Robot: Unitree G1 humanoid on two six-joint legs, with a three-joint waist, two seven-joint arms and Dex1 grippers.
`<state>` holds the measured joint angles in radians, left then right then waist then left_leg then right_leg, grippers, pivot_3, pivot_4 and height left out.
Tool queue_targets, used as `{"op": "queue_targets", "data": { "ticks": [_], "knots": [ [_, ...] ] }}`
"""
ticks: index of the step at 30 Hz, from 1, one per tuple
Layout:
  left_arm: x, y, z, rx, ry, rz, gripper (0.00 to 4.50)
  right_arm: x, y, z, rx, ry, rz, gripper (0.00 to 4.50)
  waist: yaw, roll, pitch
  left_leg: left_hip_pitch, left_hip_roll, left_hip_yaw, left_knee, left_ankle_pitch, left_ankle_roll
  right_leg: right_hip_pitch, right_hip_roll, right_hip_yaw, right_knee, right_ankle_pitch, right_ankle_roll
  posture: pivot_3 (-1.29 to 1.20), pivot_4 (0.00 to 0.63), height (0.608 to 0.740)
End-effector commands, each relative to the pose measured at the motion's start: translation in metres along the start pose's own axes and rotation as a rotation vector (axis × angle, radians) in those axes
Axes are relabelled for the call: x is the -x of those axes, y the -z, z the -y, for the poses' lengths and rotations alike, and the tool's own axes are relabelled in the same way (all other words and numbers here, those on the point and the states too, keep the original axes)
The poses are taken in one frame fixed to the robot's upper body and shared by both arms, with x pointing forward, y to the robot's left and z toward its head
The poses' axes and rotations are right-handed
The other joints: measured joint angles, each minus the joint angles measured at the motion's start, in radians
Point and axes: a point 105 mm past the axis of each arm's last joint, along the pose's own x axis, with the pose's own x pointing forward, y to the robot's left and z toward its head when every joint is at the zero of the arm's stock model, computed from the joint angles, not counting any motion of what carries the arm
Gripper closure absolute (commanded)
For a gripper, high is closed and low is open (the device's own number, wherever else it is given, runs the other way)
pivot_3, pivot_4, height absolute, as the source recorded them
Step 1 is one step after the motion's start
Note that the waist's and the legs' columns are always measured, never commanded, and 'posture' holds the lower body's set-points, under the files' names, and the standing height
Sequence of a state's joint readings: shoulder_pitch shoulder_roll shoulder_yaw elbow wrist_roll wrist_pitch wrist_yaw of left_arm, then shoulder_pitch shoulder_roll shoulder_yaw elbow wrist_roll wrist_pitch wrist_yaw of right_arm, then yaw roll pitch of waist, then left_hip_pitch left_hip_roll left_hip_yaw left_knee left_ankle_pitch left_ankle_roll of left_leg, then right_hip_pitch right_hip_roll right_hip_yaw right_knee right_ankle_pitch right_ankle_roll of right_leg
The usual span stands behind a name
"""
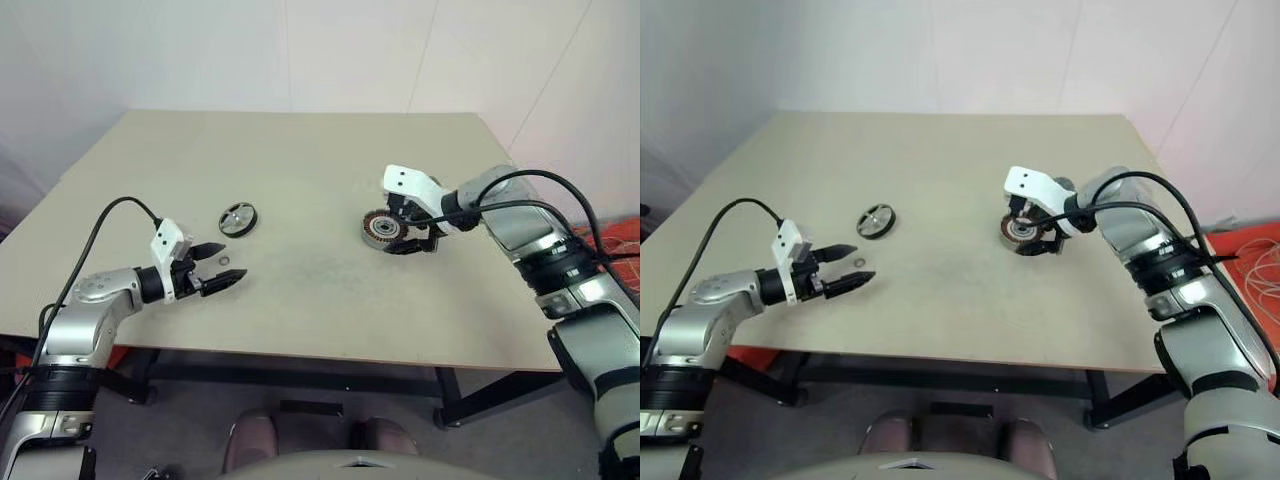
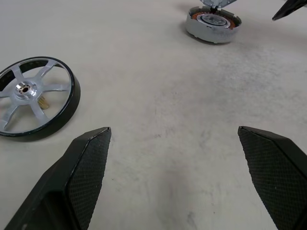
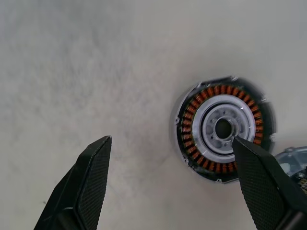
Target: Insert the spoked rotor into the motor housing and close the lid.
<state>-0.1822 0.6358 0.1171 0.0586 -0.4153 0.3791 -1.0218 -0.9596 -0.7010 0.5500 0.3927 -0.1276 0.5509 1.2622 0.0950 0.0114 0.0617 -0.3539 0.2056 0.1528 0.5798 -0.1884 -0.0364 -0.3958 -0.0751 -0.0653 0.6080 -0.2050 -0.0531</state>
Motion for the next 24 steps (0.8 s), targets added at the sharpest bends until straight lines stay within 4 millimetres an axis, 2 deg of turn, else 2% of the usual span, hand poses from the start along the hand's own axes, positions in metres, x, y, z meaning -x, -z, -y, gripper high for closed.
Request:
{"op": "queue_targets", "data": {
  "ticks": [1, 9, 10, 14, 23, 24],
  "knots": [
    [0.004, -0.010, 0.006, -0.045, 0.015, 0.042, 0.01, -0.001, 0.000, 0.010, 0.062, -0.002, -0.081, 0.00, -0.001, 0.000, 0.000, -0.001, 0.000, 0.000, 0.000, 0.000, 0.000, -0.001, 0.000, 0.000, 0.000, 0.000, 0.000, 0.00, 0.000, 0.740],
    [0.008, -0.005, 0.008, -0.046, -0.012, 0.048, 0.01, -0.020, 0.007, 0.008, 0.087, -0.075, -0.136, 0.00, -0.001, 0.000, 0.000, -0.006, 0.000, 0.000, 0.002, 0.000, 0.000, -0.005, 0.000, 0.000, 0.002, 0.000, -0.001, 0.00, 0.000, 0.740],
    [0.008, -0.006, 0.008, -0.049, -0.015, 0.051, 0.00, -0.023, 0.008, 0.009, 0.088, -0.071, -0.139, 0.19, -0.002, 0.000, 0.000, -0.005, 0.000, 0.000, 0.002, 0.000, 0.000, -0.005, 0.000, 0.000, 0.002, 0.000, -0.001, 0.00, 0.000, 0.740],
    [0.007, -0.006, 0.007, -0.055, -0.022, 0.054, 0.00, -0.028, 0.007, 0.010, 0.102, -0.068, -0.146, 1.23, -0.002, -0.001, 0.000, -0.003, 0.001, 0.000, 0.003, 0.001, -0.001, -0.005, 0.000, 0.000, 0.005, 0.000, -0.001, 0.00, 0.000, 0.740],
    [0.005, -0.007, 0.005, -0.071, -0.032, 0.059, 0.00, -0.035, 0.006, 0.016, 0.147, -0.024, -0.168, 4.46, -0.002, -0.002, 0.000, 0.002, 0.001, 0.000, 0.003, 0.001, -0.002, -0.002, 0.000, 0.001, 0.009, -0.001, -0.003, 0.00, 0.000, 0.740],
    [0.005, -0.007, 0.005, -0.072, -0.033, 0.059, 0.00, -0.035, 0.006, 0.016, 0.151, -0.023, -0.170, 4.49, -0.003, -0.003, 0.000, 0.003, 0.001, 0.000, 0.003, 0.001, -0.002, -0.002, 0.000, 0.001, 0.010, -0.001, -0.003, 0.00, 0.000, 0.740]
  ]
}}
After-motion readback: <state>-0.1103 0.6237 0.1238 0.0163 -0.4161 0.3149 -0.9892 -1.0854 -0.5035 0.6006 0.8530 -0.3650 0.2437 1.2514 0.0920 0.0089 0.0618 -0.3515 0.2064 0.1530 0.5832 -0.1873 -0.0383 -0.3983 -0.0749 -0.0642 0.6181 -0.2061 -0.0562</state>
